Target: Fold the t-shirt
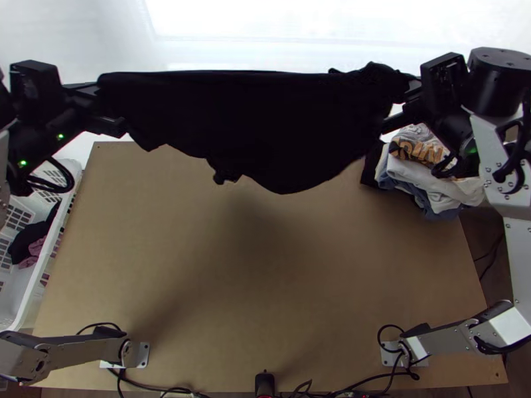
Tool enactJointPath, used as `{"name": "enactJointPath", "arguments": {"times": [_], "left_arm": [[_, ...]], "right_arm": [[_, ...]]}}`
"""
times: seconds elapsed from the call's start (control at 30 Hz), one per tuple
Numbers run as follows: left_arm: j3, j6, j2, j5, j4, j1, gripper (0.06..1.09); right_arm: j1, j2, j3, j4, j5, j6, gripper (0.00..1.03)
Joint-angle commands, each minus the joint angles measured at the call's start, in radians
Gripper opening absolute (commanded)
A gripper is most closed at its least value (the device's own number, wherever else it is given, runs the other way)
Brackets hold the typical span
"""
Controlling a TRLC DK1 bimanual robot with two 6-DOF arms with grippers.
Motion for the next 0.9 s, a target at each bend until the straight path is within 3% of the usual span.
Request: {"name": "enactJointPath", "arguments": {"times": [0.0, 0.27, 0.67, 0.77, 0.87], "left_arm": [[0.033, 0.06, -0.081, -0.015, -0.008, 0.04, 0.1], [0.049, 0.124, -0.179, -0.015, -0.044, 0.035, 0.1], [0.041, 0.236, -0.296, 0.001, -0.377, -0.071, 0.1], [-0.118, 0.236, -0.311, 0.011, -0.38, -0.12, 0.1], [-0.341, 0.238, -0.32, 0.015, -0.259, -0.137, 0.1]], "right_arm": [[0.067, -0.087, -0.018, -0.058, -0.015, 0.006, 0.03], [0.127, -0.18, -0.028, -0.1, -0.016, 0.003, 0.03], [0.266, -0.286, -0.096, -0.256, -0.023, -0.006, 0.03], [0.26, -0.285, -0.186, -0.239, -0.021, -0.003, 0.03], [0.237, -0.28, -0.343, -0.113, -0.024, -0.009, 0.03]]}}
